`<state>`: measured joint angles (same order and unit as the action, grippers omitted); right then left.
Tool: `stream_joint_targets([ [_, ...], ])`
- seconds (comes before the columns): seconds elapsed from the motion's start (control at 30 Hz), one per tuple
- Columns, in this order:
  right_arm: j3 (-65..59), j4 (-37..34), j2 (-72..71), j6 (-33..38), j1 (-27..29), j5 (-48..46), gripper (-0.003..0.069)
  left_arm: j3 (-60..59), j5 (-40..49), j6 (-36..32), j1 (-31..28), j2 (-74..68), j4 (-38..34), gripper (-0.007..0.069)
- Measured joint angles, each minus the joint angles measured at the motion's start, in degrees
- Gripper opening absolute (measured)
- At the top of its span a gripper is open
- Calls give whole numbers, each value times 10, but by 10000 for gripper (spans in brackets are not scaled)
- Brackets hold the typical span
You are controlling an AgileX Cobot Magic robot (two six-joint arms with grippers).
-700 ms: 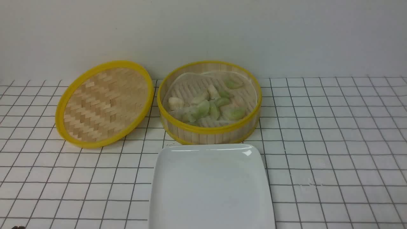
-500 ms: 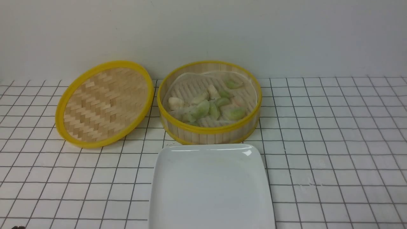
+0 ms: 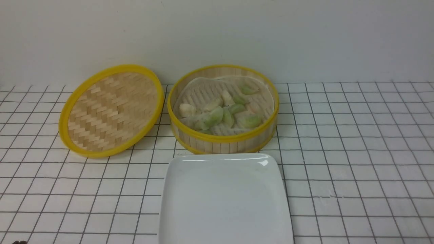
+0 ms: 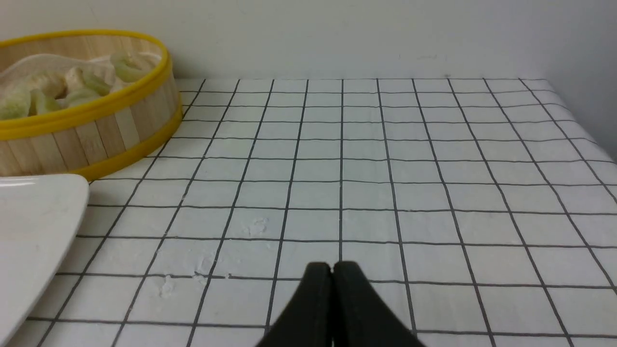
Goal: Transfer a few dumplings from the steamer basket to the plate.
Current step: Use the right arm to grab a dumpling from inside the steamer
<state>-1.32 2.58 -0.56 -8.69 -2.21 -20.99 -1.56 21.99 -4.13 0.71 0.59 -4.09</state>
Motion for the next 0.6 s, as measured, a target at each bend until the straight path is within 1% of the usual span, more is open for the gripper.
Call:
stream_joint_targets([
  [0.03,-2,-13,0,-6,0,11,-15,0,0,0,0,0,0,-6],
  [0.2,-4,-171,0,-85,0,176,-15,0,0,0,0,0,0,-6],
  [0.3,-4,-226,0,-86,0,245,-15,0,0,0,0,0,0,-6],
  [0.43,-4,-238,0,-75,0,287,-15,0,0,0,0,0,0,-6],
  [0.53,-2,-252,0,-81,0,346,-15,0,0,0,0,0,0,-6],
  [0.6,27,-253,2,-93,-4,324,-15,0,0,0,0,0,0,-6],
])
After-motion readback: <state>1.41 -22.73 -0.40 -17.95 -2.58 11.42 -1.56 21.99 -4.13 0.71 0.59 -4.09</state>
